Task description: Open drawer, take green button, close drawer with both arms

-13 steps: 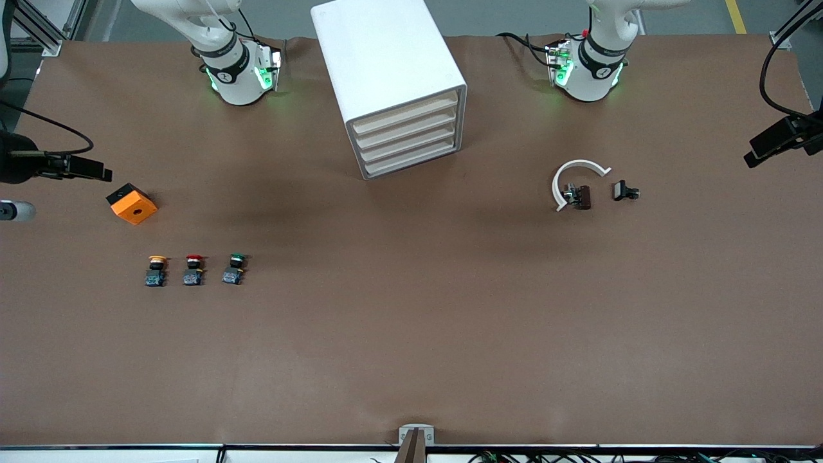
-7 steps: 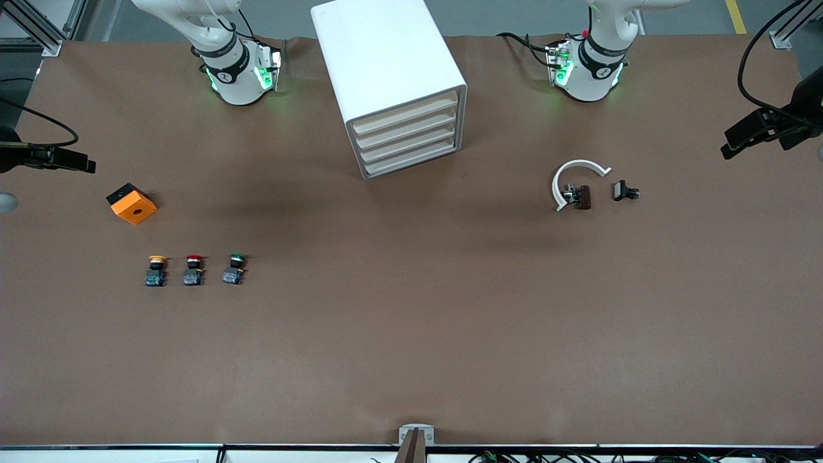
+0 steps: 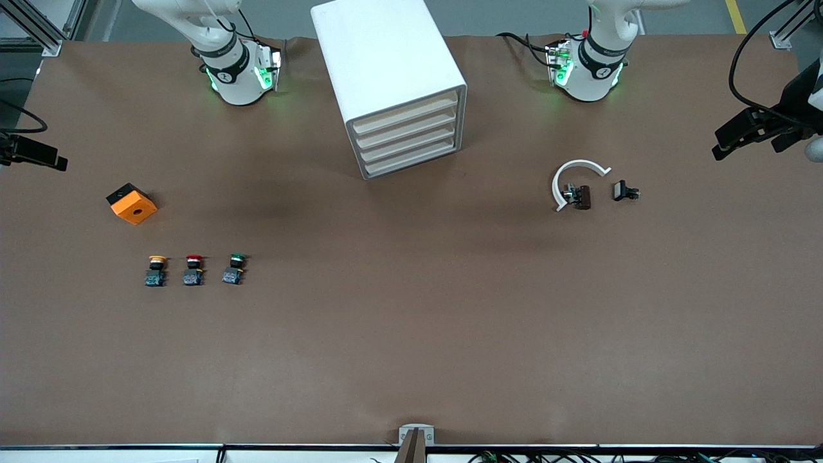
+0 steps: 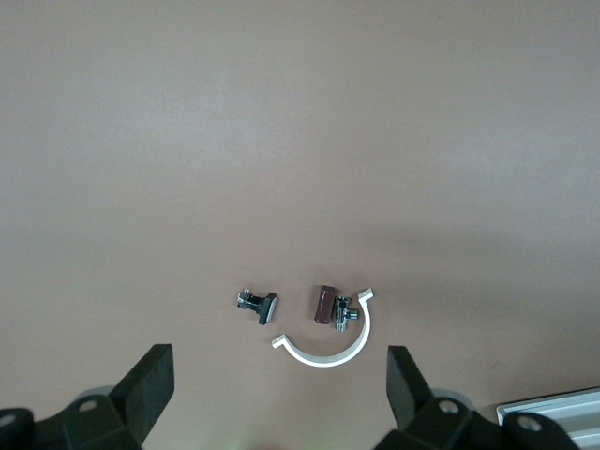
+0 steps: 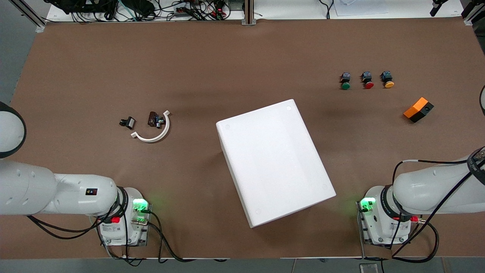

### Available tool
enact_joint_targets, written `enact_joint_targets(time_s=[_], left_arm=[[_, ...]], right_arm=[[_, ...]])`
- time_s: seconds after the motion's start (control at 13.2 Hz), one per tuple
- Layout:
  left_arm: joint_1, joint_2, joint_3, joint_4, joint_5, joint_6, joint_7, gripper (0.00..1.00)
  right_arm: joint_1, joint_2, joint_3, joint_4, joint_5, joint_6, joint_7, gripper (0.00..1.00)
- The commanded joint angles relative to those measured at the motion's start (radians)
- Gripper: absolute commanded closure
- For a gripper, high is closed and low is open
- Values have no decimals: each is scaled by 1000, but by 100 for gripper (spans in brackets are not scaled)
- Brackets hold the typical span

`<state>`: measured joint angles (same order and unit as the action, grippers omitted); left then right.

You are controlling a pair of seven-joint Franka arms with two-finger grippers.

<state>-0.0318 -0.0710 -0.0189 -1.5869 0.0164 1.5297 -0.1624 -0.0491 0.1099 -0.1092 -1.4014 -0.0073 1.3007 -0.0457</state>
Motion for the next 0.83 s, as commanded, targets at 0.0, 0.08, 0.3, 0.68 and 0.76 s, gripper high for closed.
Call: enact_joint_targets(time_s=[0.0,0.08,0.3,0.68,0.76], left_arm=[[-17,2,-18,2,4,6,-3,0],[-19,2,-18,2,5,6,-3,0],[-16,-1,-18,2,2,6,14,0],[-2,-10,-39,-4,-4,3,32,0],[-3,-10,-41,-1,-4,0,35,0]], right_arm=[[-37,-28,17,4,1,-27,4,0],[-61,-39,17,-2,6,-38,3,0],[-61,-97,23,-25,21,-61,-3,0],[-38,-190,28,-163,21,20,-3,0],[-34,-203,28,-183,21,46,-5,0]])
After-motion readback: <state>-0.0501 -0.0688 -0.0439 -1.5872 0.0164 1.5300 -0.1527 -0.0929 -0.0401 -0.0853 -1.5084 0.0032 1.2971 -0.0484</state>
